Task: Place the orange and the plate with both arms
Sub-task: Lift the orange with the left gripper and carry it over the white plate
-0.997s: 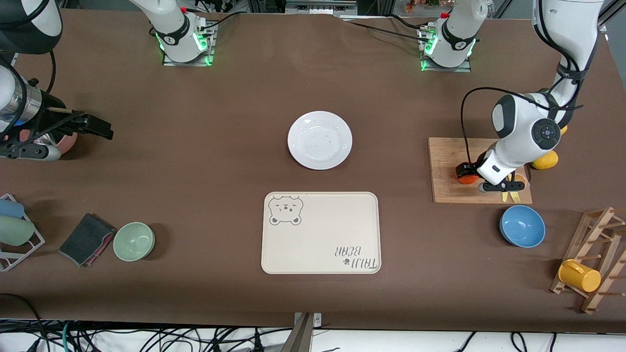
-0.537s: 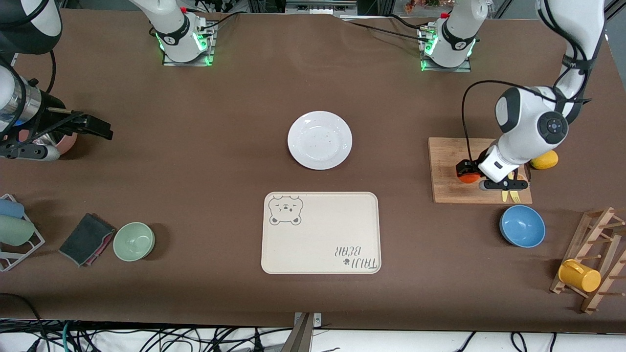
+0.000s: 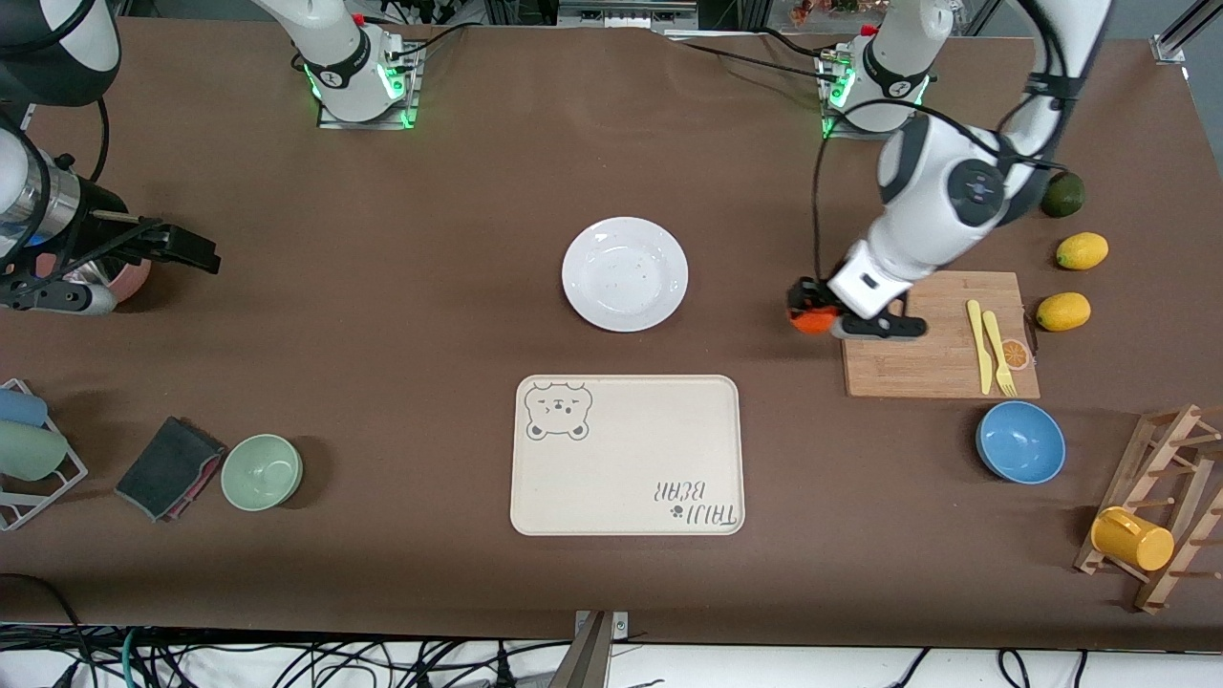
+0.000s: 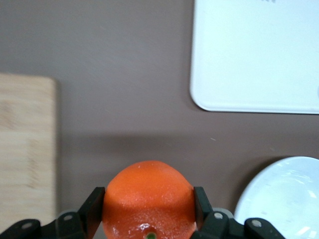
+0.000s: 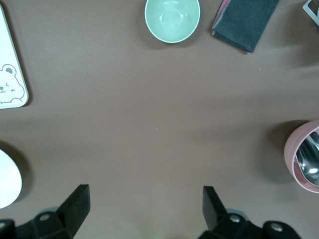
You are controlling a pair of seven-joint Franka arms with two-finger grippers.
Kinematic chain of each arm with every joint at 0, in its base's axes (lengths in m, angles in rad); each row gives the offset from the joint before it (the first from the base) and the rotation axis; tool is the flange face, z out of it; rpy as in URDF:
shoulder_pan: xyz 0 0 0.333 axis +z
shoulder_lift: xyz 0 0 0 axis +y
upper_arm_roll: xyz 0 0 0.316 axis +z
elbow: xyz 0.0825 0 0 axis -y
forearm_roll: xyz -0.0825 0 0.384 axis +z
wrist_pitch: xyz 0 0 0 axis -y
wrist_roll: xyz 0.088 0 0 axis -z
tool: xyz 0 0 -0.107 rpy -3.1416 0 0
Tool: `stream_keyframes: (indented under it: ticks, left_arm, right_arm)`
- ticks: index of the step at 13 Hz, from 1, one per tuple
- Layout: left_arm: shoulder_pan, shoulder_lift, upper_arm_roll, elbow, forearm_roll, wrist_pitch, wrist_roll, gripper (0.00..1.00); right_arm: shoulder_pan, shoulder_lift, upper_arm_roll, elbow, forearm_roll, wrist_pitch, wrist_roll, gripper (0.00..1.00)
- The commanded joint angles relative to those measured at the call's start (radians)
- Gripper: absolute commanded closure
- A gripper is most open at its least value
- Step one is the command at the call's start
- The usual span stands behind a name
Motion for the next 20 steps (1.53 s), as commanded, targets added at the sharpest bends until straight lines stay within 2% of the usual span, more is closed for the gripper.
stream_keyframes:
  ticks: [1,2,4,6,10,13,14,17,20]
  left_arm:
    - [-0.013,0.005,-0.126,0.013,-0.026,0.001,-0.148,1.00]
    - [-0.019,0.018,-0.175,0.032,-0.026,0.001,-0.182,1.00]
    - [-0.072,0.073,-0.214,0.074,-0.020,0.012,-0.290,0.96]
    - [-0.161,0.145,-0.214,0.096,-0.012,0.067,-0.415,0.93]
    - [-0.258,0.241,-0.208,0.096,-0.015,0.163,-0.479,0.90]
    - [-0.313,0.300,-0.163,0.098,-0.012,0.254,-0.507,0.89]
    - [-0.324,0.306,-0.145,0.098,-0.012,0.265,-0.504,0.87]
    - [-0.326,0.332,-0.094,0.125,-0.009,0.268,-0.494,0.72]
    - [-0.369,0.369,-0.060,0.151,0.008,0.268,-0.495,0.71]
  right_arm:
    - [-0.001,-0.024,0.000,-0.016,0.008,0.002,0.012,0.00]
    - [-0.001,-0.024,0.000,-0.016,0.008,0.000,0.012,0.00]
    - [-0.001,-0.024,0.000,-0.016,0.010,-0.002,0.012,0.00]
    - [-0.001,-0.024,0.000,-0.016,0.010,-0.003,0.012,0.00]
    - [-0.001,-0.024,-0.001,-0.015,0.011,-0.008,0.006,0.00]
    - [-0.003,-0.024,-0.003,-0.012,0.010,-0.009,0.009,0.00]
    - [-0.003,-0.024,-0.003,-0.012,0.011,-0.011,0.012,0.00]
    - [-0.003,-0.024,-0.003,-0.013,0.011,-0.009,0.012,0.00]
    - [-0.003,-0.022,-0.003,-0.013,0.011,-0.011,0.006,0.00]
